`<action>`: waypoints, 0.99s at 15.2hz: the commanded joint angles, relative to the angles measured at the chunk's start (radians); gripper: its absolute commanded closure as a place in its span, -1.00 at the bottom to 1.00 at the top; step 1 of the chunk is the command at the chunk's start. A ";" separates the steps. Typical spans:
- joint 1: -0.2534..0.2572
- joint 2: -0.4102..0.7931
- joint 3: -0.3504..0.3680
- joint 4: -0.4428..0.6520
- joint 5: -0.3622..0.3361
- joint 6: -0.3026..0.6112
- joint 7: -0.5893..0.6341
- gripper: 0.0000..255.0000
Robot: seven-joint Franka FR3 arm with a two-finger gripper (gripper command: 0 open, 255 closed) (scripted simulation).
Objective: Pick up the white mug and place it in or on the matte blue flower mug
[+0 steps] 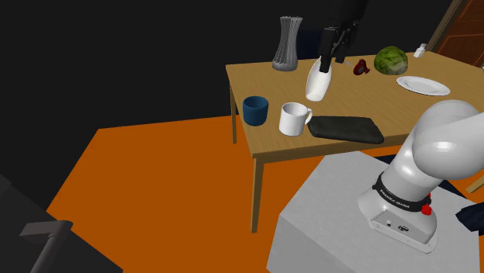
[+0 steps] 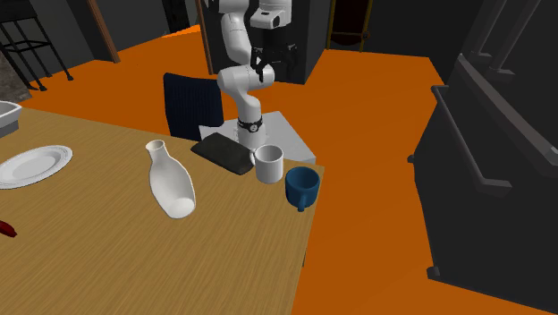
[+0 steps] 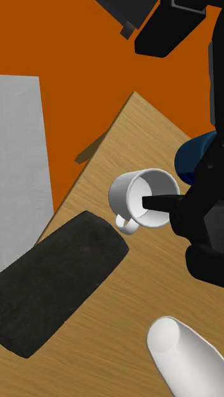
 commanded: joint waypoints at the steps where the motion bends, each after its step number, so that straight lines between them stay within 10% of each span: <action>1: 0.000 0.000 0.000 0.000 0.000 0.000 0.000 -1.00; 15: -0.039 0.278 0.011 -0.241 -0.012 0.568 0.033 -1.00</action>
